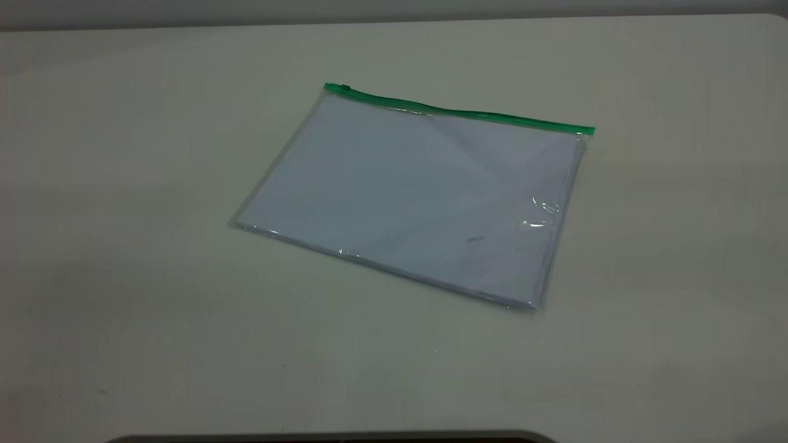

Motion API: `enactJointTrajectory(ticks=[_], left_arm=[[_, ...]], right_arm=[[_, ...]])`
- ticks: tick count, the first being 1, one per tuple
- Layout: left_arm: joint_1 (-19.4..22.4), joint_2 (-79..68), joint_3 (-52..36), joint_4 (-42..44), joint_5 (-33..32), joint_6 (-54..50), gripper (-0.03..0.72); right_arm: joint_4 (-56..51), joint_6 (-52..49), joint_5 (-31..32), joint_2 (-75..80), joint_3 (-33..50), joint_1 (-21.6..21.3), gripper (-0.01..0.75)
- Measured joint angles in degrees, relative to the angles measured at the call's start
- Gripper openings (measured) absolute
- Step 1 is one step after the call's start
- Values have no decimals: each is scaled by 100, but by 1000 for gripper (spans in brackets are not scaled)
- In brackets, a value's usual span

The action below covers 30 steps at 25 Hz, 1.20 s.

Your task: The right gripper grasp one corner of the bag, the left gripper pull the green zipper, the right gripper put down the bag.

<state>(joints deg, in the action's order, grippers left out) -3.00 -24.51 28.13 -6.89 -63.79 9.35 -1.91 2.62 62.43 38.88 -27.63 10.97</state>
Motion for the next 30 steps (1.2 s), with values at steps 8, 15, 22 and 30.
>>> enactJointTrajectory(ticks=[8, 15, 22, 30], left_arm=[[0, 619, 0, -24, -10, -49, 472], [0, 863, 0, -33, -32, -49, 472], [0, 914, 0, -33, -37, -49, 472], [58, 1466, 0, -46, -54, -49, 472]], right_arm=[[0, -1, 5, -491, 0, 0, 392], [0, -1, 27, -958, 0, 0, 392], [0, -1, 45, -1154, 1, 0, 392], [0, -1, 100, -2663, 1, -862, 392]])
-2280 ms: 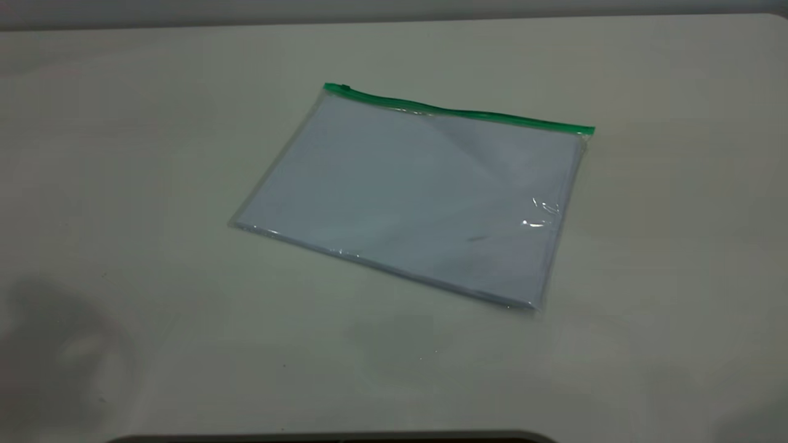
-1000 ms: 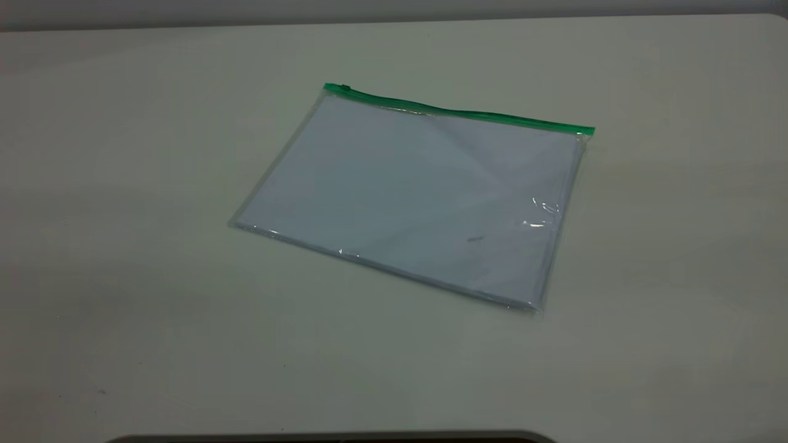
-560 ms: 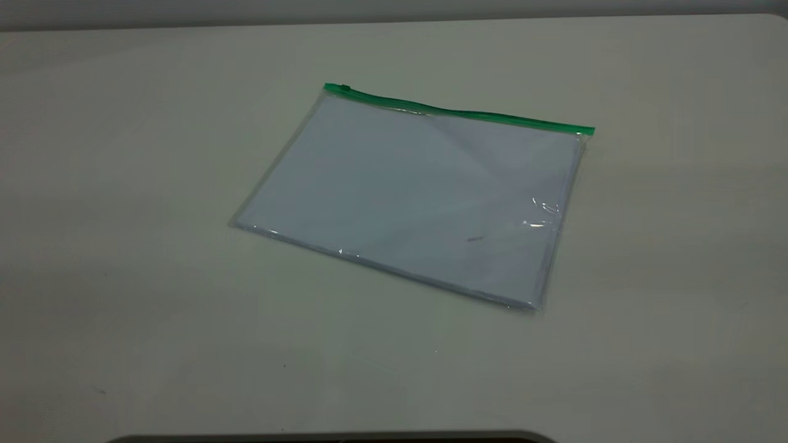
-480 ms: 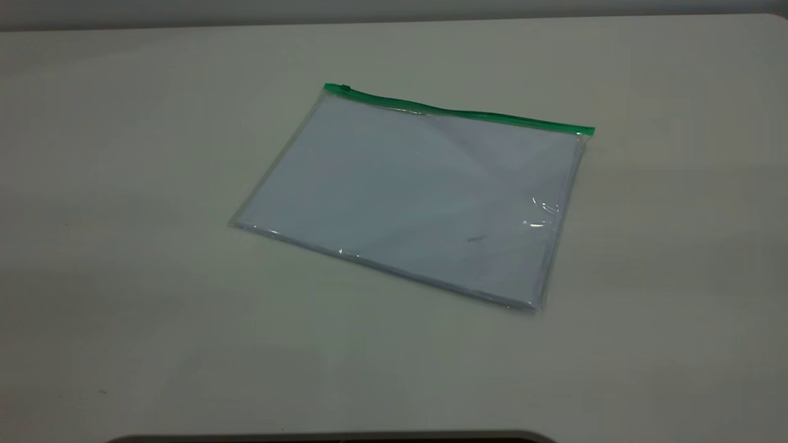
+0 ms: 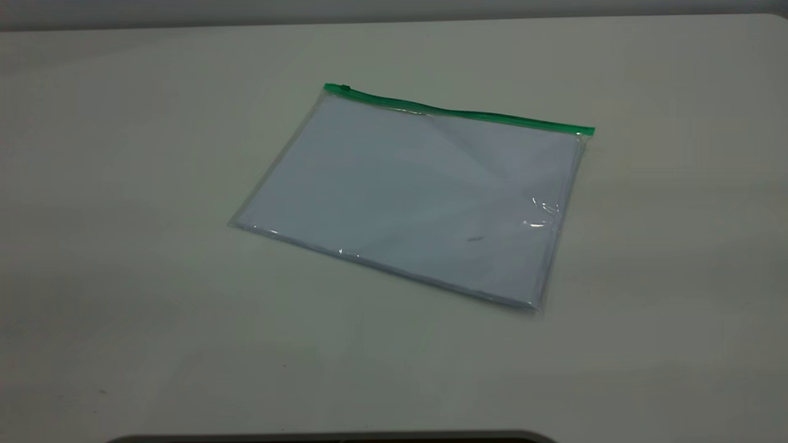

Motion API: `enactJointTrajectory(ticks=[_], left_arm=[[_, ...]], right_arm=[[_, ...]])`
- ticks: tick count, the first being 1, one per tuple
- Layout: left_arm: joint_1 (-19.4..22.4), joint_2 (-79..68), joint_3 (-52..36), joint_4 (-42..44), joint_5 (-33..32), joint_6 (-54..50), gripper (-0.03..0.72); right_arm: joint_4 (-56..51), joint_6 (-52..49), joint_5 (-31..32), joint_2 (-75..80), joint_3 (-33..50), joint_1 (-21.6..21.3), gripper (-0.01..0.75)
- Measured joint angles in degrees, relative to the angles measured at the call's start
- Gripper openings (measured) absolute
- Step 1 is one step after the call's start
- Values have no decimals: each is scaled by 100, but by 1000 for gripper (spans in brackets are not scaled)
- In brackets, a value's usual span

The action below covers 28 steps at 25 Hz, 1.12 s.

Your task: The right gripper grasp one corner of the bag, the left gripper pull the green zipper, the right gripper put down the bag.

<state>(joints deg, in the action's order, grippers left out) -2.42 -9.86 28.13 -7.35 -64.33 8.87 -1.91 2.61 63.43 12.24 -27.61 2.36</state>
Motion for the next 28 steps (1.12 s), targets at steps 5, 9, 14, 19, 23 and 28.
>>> enactJointTrajectory(ticks=[5, 9, 14, 19, 23, 28], left_arm=[[382, 701, 0, 0, -17, 0, 472], [447, 1095, 14, -33, -150, 0, 472], [447, 1094, 18, -140, -185, 0, 472], [447, 1094, 18, -140, -190, 6, 472], [447, 1094, 18, -140, -195, 6, 472], [447, 1094, 18, -140, -194, 6, 472]], right_arm=[[0, 0, 88, -1243, 0, -148, 392], [0, 0, 138, -1313, 0, -148, 392], [0, 0, 133, -1318, 0, -148, 392], [0, 0, 133, -1318, 0, -148, 392], [0, 0, 133, -1318, 0, -148, 392], [0, 0, 133, -1318, 0, -148, 392]])
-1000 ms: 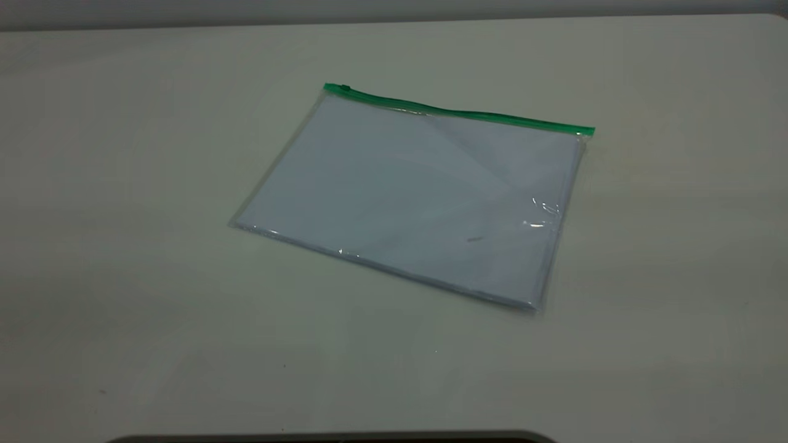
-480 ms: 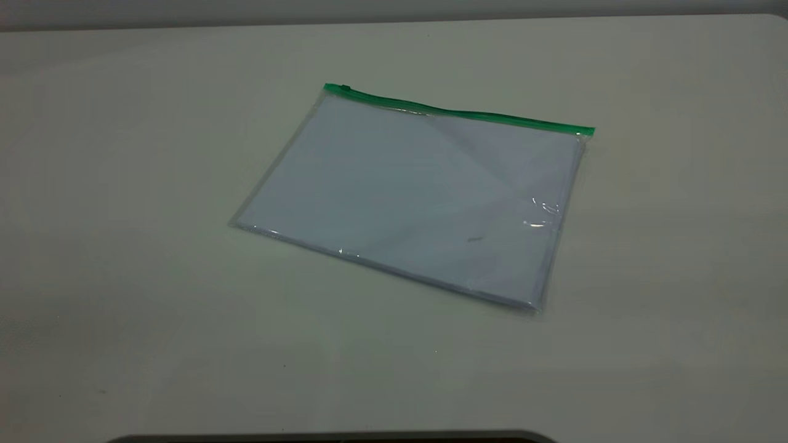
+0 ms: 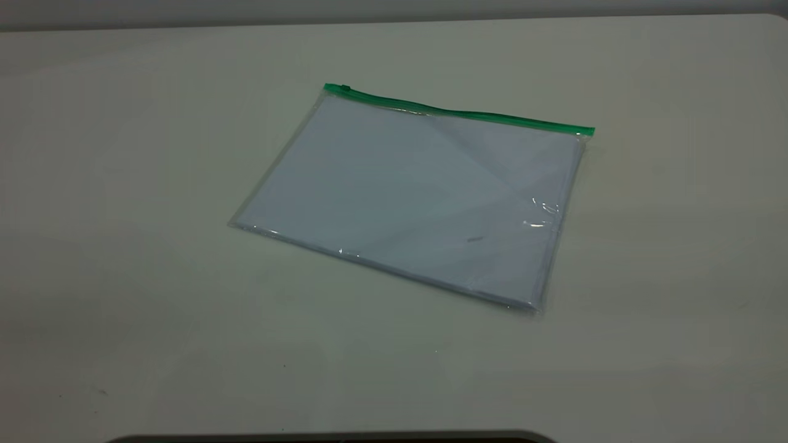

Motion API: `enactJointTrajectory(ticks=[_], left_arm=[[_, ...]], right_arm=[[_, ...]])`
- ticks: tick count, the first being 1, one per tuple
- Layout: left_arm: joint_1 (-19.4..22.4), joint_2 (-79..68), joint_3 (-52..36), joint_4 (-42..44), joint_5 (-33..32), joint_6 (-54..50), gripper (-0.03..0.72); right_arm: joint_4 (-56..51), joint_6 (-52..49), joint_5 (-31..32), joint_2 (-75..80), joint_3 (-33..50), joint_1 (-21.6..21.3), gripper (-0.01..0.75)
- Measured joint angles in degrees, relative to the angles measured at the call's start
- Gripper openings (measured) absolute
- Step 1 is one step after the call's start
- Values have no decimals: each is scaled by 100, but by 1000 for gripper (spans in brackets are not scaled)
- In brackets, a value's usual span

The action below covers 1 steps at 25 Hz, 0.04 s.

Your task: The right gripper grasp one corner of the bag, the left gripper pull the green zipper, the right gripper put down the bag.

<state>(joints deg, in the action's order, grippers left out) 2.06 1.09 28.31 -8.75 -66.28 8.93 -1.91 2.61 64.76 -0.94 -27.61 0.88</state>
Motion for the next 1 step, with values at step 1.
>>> enactJointTrajectory(ticks=[1], left_arm=[[0, 0, 0, 0, 0, 0, 472]], right_arm=[[0, 0, 0, 0, 0, 0, 392]])
